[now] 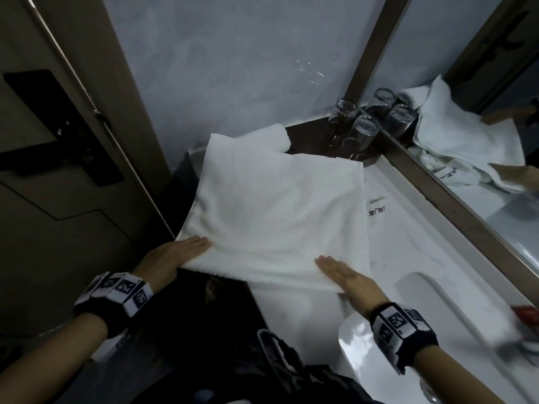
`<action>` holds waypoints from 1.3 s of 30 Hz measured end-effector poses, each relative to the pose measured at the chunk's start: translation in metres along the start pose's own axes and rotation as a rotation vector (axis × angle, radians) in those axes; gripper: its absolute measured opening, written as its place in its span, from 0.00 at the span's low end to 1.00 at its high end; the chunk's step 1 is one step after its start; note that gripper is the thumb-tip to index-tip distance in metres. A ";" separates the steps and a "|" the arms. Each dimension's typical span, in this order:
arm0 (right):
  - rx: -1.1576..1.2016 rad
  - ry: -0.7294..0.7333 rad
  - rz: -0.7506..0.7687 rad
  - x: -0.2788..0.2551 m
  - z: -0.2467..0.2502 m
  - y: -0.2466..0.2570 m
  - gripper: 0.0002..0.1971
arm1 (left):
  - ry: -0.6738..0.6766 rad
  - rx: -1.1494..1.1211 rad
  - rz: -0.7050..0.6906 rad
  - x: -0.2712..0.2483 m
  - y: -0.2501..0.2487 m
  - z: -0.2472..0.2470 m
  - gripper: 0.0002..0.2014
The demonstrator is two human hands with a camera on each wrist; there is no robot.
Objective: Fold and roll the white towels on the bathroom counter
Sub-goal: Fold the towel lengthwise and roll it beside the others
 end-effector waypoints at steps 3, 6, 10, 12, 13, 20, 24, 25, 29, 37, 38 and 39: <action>-0.016 -0.058 -0.100 -0.011 0.011 -0.019 0.43 | 0.055 -0.109 0.045 -0.008 0.009 -0.008 0.38; -0.073 -0.082 -0.255 -0.016 0.027 -0.032 0.28 | 0.160 -0.157 0.138 -0.008 0.016 -0.007 0.33; 0.239 -0.065 -0.395 -0.020 0.048 -0.052 0.07 | 0.223 -0.267 0.093 -0.006 0.010 0.015 0.22; 0.470 -0.048 -0.379 -0.021 0.057 -0.057 0.04 | 0.233 -0.345 0.101 -0.006 0.012 0.030 0.16; 0.576 -0.032 -0.359 -0.022 0.062 -0.058 0.04 | 0.249 -0.390 0.112 -0.006 0.014 0.039 0.13; 1.025 -0.321 -0.230 -0.022 0.106 -0.074 0.12 | -0.005 -0.592 0.167 0.004 0.028 0.095 0.17; 0.887 -0.649 -0.188 0.007 0.130 -0.073 0.09 | -0.298 -0.627 0.262 0.034 0.040 0.099 0.06; 0.791 -0.692 -0.199 0.018 0.135 -0.073 0.11 | -0.350 -0.647 0.316 0.043 0.045 0.096 0.06; 0.527 -0.722 -0.278 0.064 0.150 -0.072 0.06 | -0.439 -0.659 0.488 0.078 0.060 0.084 0.06; 0.502 -0.662 -0.376 0.129 0.157 -0.091 0.14 | -0.451 -0.494 0.612 0.123 0.073 0.068 0.14; 0.501 -0.663 -0.371 0.133 0.155 -0.092 0.14 | -0.446 -0.484 0.631 0.125 0.074 0.065 0.15; 0.494 -0.656 -0.369 0.136 0.154 -0.094 0.14 | -0.439 -0.480 0.652 0.127 0.076 0.063 0.15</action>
Point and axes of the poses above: each hand's wrist, its own x-axis towards the middle knuckle, its own z-axis out of the back of the hand, y = z × x, the point moved 6 cm from there along x, towards the middle knuckle, and after that the axes turned 5 degrees about x, right-handed, at the moved point
